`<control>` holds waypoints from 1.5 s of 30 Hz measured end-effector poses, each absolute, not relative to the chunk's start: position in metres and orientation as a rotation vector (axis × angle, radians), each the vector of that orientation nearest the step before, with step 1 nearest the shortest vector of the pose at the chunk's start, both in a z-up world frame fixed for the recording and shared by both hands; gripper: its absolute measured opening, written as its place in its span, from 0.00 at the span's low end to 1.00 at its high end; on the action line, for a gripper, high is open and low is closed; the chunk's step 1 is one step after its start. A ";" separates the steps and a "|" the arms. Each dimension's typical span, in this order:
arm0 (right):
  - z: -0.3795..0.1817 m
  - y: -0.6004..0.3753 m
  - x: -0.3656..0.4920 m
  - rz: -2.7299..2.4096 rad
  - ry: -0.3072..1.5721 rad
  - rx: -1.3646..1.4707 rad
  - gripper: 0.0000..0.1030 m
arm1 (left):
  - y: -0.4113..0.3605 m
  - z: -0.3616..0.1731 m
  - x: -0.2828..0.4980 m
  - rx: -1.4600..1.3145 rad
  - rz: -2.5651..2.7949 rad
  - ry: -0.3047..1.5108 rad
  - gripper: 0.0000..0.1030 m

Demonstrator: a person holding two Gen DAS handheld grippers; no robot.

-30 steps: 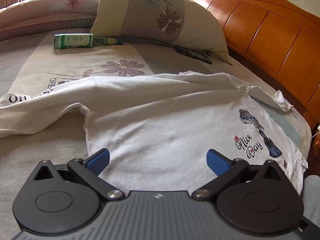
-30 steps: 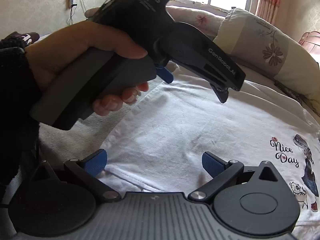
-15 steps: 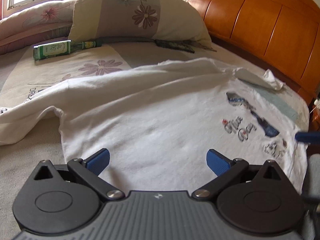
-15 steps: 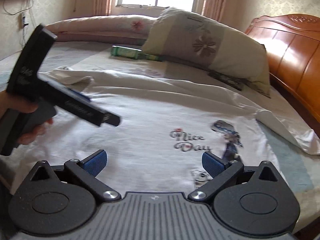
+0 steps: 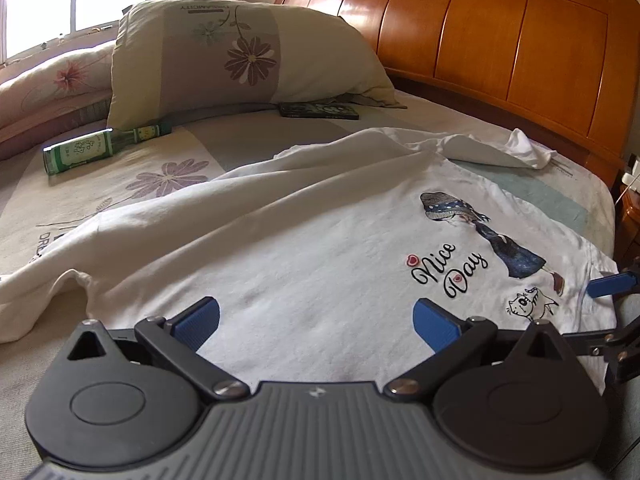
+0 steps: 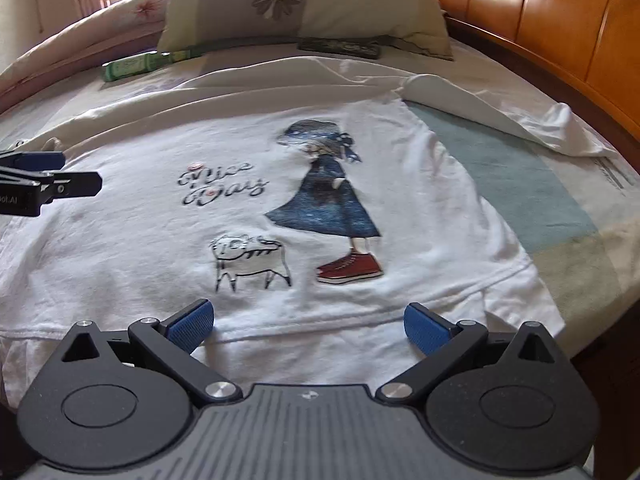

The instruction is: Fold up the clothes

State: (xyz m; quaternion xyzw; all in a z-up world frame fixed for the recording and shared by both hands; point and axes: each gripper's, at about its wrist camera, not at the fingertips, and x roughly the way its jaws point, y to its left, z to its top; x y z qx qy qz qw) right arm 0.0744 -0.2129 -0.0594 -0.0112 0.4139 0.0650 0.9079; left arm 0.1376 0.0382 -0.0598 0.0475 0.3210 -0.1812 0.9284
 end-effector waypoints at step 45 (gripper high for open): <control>-0.066 -0.129 0.207 0.354 0.939 -0.179 1.00 | 0.059 -0.080 0.174 0.080 -0.225 0.827 0.99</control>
